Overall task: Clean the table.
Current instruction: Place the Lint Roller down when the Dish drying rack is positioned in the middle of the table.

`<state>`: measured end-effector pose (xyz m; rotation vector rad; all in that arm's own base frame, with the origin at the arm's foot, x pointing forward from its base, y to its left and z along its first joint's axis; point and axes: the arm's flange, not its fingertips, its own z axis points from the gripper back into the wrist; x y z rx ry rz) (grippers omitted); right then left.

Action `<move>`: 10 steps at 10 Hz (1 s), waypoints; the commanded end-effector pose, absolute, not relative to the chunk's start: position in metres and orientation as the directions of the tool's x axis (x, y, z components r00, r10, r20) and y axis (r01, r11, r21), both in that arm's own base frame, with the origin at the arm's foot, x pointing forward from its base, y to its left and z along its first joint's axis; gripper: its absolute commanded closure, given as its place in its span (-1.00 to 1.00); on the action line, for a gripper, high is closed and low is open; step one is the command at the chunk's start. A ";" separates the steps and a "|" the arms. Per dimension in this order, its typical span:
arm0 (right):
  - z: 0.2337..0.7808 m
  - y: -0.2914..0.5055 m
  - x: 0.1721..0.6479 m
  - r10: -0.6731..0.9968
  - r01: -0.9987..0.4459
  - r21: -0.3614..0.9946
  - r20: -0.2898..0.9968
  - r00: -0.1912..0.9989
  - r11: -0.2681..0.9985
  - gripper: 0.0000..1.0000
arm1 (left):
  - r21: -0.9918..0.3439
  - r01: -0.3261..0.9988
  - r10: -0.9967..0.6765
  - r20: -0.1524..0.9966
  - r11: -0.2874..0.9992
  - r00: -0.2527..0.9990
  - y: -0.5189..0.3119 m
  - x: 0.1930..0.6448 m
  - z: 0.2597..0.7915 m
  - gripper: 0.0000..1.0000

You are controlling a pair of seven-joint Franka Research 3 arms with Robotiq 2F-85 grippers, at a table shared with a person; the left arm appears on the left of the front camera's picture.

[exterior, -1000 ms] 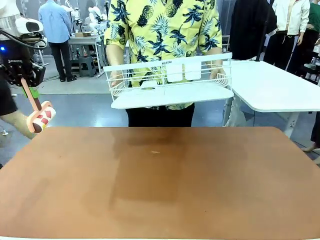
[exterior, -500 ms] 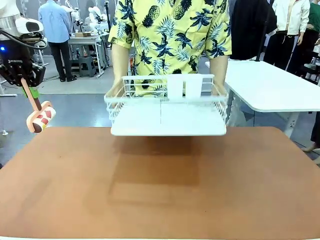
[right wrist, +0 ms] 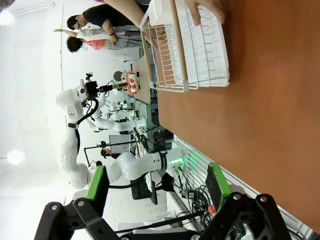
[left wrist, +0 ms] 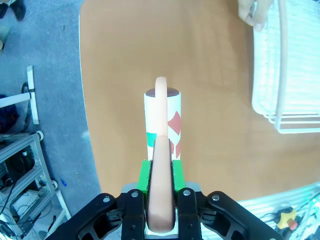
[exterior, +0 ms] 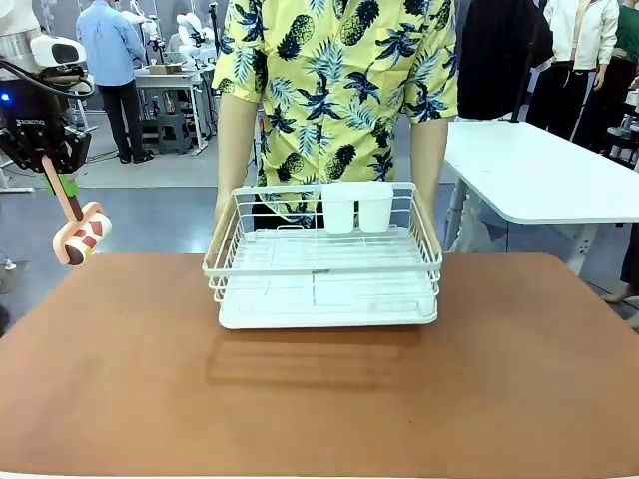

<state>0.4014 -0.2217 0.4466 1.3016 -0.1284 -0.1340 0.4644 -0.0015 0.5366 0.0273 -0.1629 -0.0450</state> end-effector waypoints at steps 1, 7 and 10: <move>0.449 -0.221 0.401 -0.168 0.021 0.966 0.024 0.985 0.258 -1.00 | 0.031 0.026 -0.030 0.155 0.999 0.987 -0.003 0.463 0.539 0.58; 0.449 -0.221 0.401 -0.168 0.021 0.966 0.024 0.985 0.258 -1.00 | 0.031 0.026 -0.030 0.155 0.999 0.987 -0.003 0.463 0.539 0.58; 0.449 -0.221 0.401 -0.168 0.021 0.966 0.024 0.985 0.258 -1.00 | 0.031 0.026 -0.030 0.155 0.999 0.987 -0.003 0.463 0.539 0.58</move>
